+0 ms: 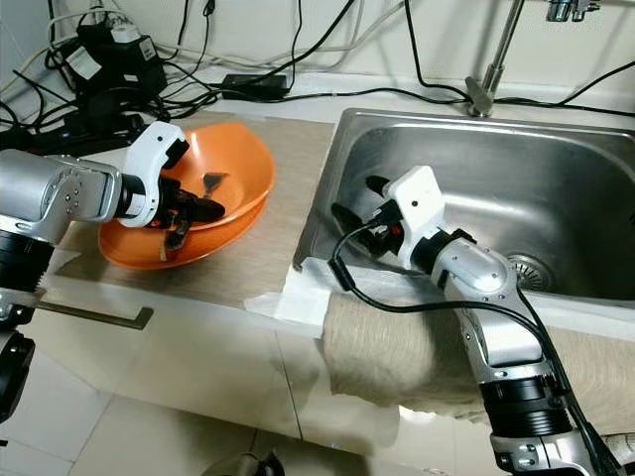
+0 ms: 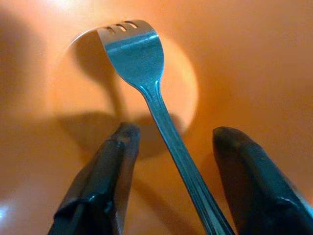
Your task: Kitchen organization
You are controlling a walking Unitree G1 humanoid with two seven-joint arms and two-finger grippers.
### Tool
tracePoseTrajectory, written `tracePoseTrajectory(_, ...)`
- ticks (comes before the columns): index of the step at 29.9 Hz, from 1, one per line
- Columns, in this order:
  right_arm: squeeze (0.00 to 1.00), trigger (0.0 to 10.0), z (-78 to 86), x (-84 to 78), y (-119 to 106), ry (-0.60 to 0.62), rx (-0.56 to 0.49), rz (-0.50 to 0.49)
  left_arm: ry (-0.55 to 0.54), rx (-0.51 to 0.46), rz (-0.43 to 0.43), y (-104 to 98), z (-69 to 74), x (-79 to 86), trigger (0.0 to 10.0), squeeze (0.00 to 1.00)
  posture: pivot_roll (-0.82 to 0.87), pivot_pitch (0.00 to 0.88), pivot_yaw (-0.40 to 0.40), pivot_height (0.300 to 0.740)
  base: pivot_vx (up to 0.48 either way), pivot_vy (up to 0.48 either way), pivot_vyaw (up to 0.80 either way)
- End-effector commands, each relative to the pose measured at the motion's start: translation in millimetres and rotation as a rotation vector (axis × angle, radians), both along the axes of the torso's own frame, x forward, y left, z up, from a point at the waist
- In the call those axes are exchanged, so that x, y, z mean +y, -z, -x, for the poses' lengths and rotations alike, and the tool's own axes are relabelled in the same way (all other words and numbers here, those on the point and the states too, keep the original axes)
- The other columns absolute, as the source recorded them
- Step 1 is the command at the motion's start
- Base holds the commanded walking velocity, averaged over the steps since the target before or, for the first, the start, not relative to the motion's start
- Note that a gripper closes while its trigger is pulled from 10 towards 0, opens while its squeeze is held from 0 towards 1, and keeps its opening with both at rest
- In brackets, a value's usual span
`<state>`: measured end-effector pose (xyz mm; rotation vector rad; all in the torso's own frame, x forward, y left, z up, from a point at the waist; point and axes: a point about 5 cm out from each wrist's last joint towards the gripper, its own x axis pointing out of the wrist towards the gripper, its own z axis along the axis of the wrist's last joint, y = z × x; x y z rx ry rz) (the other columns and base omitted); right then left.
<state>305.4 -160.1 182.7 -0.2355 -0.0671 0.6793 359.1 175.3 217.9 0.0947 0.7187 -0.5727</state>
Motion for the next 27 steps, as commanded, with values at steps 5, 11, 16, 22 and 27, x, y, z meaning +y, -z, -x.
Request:
tracePoseTrajectory(5,0.00,10.0,0.3,2.8,-5.6,-0.026,-0.008,0.002,-0.002,-0.022,-0.031,-7.0,-5.1,2.6,0.0,0.00,-0.02,0.000,0.096,0.740,0.000,0.000,0.00)
tracePoseTrajectory(11,0.00,10.0,1.4,2.3,-4.3,-0.024,0.002,0.000,0.011,-0.062,-0.035,-6.0,-6.7,1.7,0.0,0.00,-0.03,0.000,0.096,0.740,0.000,0.000,0.00)
tracePoseTrajectory(16,0.00,10.0,2.4,1.9,-2.4,-0.024,0.011,0.000,0.033,-0.054,-0.030,-2.1,-4.6,-0.2,0.0,0.00,-0.02,0.000,0.093,0.740,0.000,0.000,0.00)
tracePoseTrajectory(22,0.00,10.0,2.1,2.2,-2.0,-0.025,0.017,0.000,0.050,-0.064,-0.029,-2.3,-5.3,0.1,0.0,0.00,-0.02,0.000,0.093,0.740,0.000,0.000,0.00)
tracePoseTrajectory(27,0.00,10.0,2.6,3.0,-2.0,-0.024,0.018,-0.005,0.020,-0.114,0.021,-5.1,-8.2,1.0,0.0,0.00,-0.02,0.000,0.092,0.740,0.000,0.000,0.00)
